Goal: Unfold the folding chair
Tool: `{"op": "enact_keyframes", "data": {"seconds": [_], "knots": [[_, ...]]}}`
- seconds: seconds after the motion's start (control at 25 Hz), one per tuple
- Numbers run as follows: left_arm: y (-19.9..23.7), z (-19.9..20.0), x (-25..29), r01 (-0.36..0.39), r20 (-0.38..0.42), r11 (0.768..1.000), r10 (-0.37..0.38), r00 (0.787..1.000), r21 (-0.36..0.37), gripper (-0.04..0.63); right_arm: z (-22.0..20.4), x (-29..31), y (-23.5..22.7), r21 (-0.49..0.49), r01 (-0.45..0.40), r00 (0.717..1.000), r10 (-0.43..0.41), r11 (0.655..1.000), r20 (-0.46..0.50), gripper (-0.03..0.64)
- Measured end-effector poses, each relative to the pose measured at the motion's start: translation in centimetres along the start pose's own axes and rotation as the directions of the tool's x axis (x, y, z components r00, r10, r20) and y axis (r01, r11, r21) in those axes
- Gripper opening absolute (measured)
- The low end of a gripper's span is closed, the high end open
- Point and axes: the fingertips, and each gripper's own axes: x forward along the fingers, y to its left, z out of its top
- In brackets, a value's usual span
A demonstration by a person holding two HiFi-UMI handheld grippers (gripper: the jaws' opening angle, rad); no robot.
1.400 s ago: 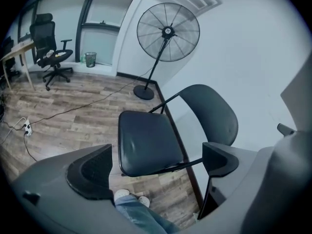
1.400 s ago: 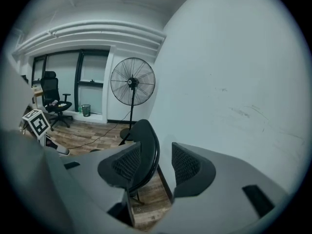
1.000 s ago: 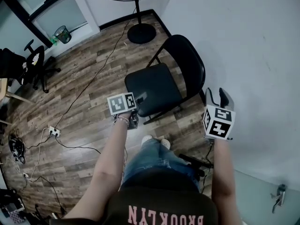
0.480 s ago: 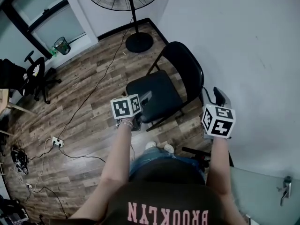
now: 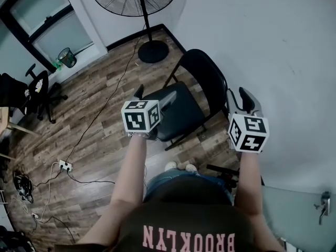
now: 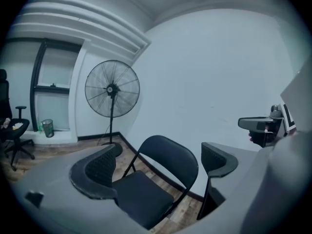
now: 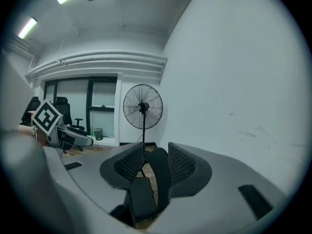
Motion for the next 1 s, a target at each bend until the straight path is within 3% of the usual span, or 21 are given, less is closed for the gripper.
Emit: {"op": "enact_keyframes", "data": {"seconds": [0.12, 0.32, 0.44, 0.56, 0.64, 0.76, 1.0], "knots": [[-1.3, 2.2, -0.4, 0.028, 0.046, 0.997, -0.032, 0.998, 0.073, 0.515, 1.1, -0.5, 0.0, -0.009, 0.001, 1.0, -0.001, 1.0, 0.031, 0.144], [-2.8, 6.3, -1.5, -0.004, 0.175, 0.979, -0.032, 0.984, 0.206, 0.302, 3.4, -1.4, -0.7, -0.024, 0.006, 0.994, -0.003, 1.0, 0.112, 0.11], [-2.9, 8.9, -2.6, -0.089, 0.288, 0.959, 0.008, 0.958, 0.27, 0.109, 4.9, -1.8, -0.7, -0.042, 0.007, 0.986, 0.0, 0.999, 0.167, 0.081], [-3.5, 10.8, -3.6, -0.143, 0.376, 0.937, 0.013, 0.927, 0.319, 0.003, 6.0, -2.3, -0.8, -0.061, 0.015, 0.976, -0.002, 0.998, 0.217, 0.043], [-4.2, 11.5, -4.1, -0.135, 0.409, 0.93, -0.017, 0.912, 0.34, 0.002, 6.4, -2.5, -0.8, -0.066, 0.026, 0.97, -0.009, 0.998, 0.242, 0.006], [-5.0, 12.4, -4.7, -0.121, 0.44, 0.921, -0.059, 0.896, 0.37, 0.002, 7.0, -2.5, -0.7, -0.075, 0.027, 0.963, -0.006, 0.997, 0.271, 0.002], [-5.7, 13.7, -5.5, -0.117, 0.462, 0.897, -0.105, 0.88, 0.427, 0.002, 9.2, -3.4, -0.5, -0.103, 0.027, 0.943, 0.009, 0.994, 0.334, 0.001]]}}
